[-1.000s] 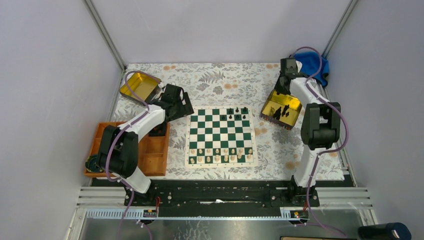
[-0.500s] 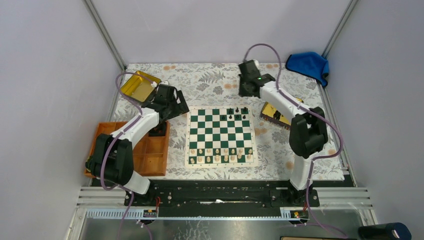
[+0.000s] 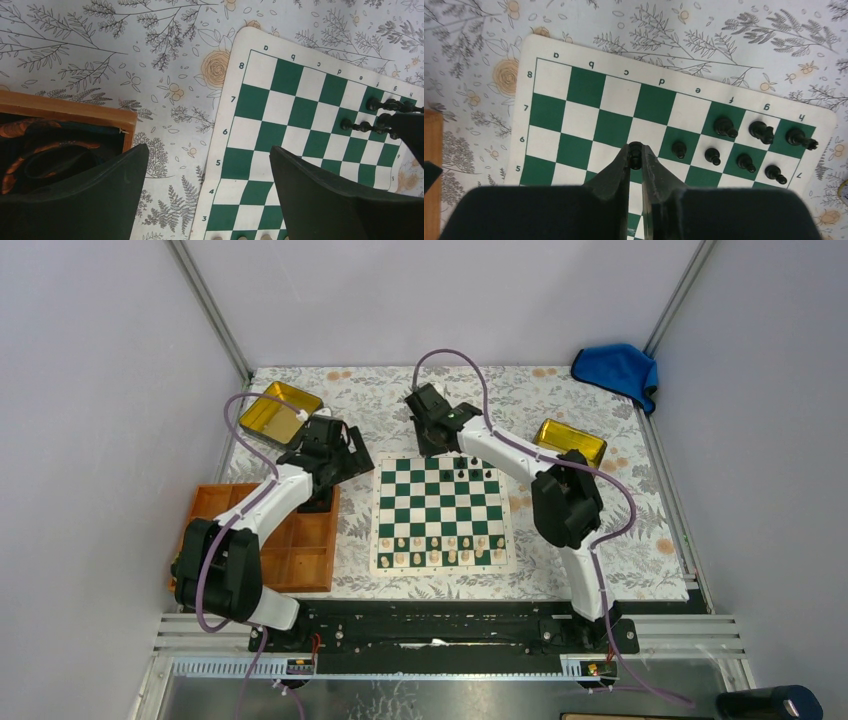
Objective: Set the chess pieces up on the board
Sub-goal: Place the chess piece on the chessboard, then pick up the chess piece from the storage box.
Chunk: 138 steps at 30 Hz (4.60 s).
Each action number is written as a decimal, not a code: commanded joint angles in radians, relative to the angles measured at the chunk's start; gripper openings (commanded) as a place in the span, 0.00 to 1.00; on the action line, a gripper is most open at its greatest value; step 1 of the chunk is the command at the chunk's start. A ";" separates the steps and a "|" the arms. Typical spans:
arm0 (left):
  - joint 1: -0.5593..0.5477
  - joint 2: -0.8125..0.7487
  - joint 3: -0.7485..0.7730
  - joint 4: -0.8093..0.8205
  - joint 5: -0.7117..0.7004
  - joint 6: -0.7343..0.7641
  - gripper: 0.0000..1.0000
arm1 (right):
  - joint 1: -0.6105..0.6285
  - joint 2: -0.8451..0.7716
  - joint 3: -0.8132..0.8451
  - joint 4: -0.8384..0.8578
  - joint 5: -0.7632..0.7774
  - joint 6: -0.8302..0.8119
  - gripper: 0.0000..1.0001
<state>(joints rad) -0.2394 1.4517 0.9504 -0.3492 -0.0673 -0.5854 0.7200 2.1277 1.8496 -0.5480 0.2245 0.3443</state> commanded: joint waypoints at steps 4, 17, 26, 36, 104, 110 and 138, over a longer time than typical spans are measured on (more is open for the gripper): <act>0.011 -0.029 -0.032 0.059 0.014 -0.003 0.99 | 0.021 0.034 0.043 -0.027 0.018 -0.020 0.00; 0.011 -0.023 -0.038 0.063 0.022 -0.005 0.99 | 0.022 0.072 -0.020 0.014 0.021 -0.022 0.00; 0.012 -0.016 -0.040 0.062 0.020 -0.004 0.99 | 0.022 0.098 -0.031 0.025 0.022 -0.028 0.00; 0.012 -0.004 -0.043 0.064 0.018 -0.003 0.99 | 0.022 0.108 -0.058 0.041 0.022 -0.031 0.00; 0.022 0.024 0.055 0.104 -0.093 -0.032 0.99 | -0.209 -0.352 -0.250 0.077 0.298 -0.027 0.41; 0.022 0.027 0.038 0.113 -0.071 -0.051 0.99 | -0.383 -0.391 -0.381 0.099 0.248 0.008 0.41; 0.018 0.050 0.058 0.034 -0.070 -0.019 0.99 | -0.548 -0.295 -0.504 0.122 0.120 0.059 0.41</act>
<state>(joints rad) -0.2226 1.5013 0.9867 -0.3069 -0.1299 -0.6224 0.1738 1.8843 1.3609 -0.4484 0.3462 0.3904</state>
